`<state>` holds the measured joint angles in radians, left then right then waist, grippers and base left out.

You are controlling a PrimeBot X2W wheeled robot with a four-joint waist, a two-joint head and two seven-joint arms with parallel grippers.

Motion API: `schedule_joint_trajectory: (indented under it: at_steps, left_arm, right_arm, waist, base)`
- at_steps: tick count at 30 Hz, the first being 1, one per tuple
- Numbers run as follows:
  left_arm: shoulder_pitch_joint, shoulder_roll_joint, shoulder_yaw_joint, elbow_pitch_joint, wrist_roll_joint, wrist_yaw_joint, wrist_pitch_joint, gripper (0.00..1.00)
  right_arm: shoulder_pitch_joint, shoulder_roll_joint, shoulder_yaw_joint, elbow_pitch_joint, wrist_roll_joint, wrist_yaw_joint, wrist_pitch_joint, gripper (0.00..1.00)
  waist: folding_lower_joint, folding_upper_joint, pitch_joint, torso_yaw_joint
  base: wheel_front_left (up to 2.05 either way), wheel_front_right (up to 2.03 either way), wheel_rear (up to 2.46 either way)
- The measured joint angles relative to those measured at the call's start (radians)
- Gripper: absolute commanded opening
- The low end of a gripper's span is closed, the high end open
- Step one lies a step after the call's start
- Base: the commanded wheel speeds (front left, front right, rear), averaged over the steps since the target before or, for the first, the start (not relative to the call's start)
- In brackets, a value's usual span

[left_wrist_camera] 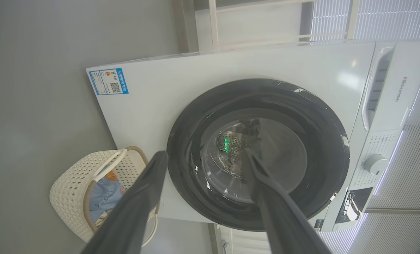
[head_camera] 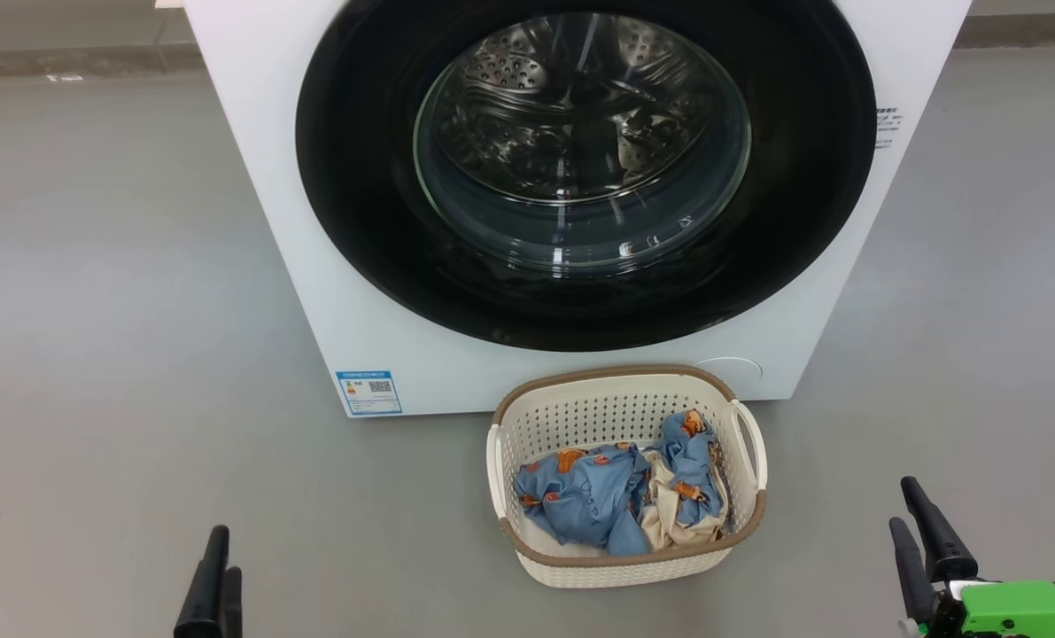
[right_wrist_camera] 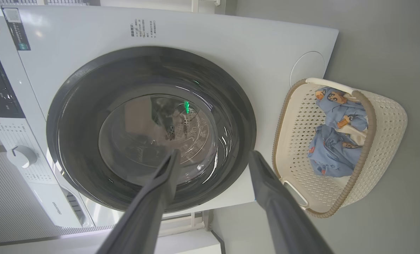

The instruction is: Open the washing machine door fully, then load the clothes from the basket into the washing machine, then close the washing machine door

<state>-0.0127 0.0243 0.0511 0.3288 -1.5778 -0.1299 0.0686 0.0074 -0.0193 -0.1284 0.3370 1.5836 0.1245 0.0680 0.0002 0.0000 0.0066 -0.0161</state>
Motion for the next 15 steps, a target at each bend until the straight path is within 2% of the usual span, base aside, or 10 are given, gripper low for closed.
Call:
schedule_joint_trajectory:
  at_steps: [15]
  left_arm:
    - [-0.007,0.001,-0.004,-0.021,0.160,0.000,-0.043,1.00]
  right_arm:
    - [-0.003,-0.022,0.026,-0.021,-0.162,0.000,-0.044,1.00]
  waist:
    - [-0.0001,0.0000,0.006,-0.024]
  base:
    - [0.00,0.00,0.00]
